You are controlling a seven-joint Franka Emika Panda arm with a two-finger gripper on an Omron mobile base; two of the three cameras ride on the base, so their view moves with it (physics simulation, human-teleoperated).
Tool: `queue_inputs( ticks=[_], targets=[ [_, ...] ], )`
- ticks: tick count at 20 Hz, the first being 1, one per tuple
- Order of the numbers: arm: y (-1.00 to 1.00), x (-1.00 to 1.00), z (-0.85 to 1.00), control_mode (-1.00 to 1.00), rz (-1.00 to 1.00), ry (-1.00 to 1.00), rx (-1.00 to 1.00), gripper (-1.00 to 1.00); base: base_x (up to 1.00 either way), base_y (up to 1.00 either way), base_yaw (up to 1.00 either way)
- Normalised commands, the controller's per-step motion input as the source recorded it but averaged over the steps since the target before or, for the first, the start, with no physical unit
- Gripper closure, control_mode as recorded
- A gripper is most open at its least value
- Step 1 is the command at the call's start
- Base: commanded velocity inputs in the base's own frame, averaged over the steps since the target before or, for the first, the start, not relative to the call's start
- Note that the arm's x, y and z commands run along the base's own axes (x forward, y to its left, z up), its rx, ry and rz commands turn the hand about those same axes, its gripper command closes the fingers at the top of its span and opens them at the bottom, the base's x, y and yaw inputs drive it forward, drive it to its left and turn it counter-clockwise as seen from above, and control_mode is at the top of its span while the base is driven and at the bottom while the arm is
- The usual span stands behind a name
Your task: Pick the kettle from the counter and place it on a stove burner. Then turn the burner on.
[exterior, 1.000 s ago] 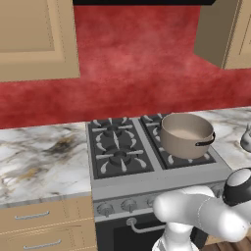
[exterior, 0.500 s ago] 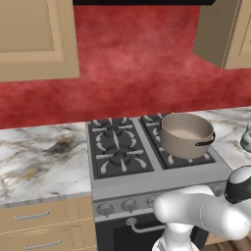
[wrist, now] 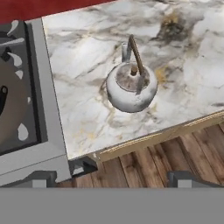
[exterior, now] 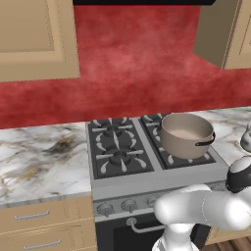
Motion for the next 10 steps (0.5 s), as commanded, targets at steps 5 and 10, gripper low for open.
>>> queue_inputs(
  ticks=[5, 10],
  targets=[
    [-0.01, 0.54, -0.27, -1.00, 0.12, 0.09, 0.00, -1.00, 0.00, 0.00, 0.00],
    [-0.18, 0.40, -0.21, -1.00, 0.07, 0.06, 0.00, -1.00, 0.00, 0.00, 0.00]
  ],
)
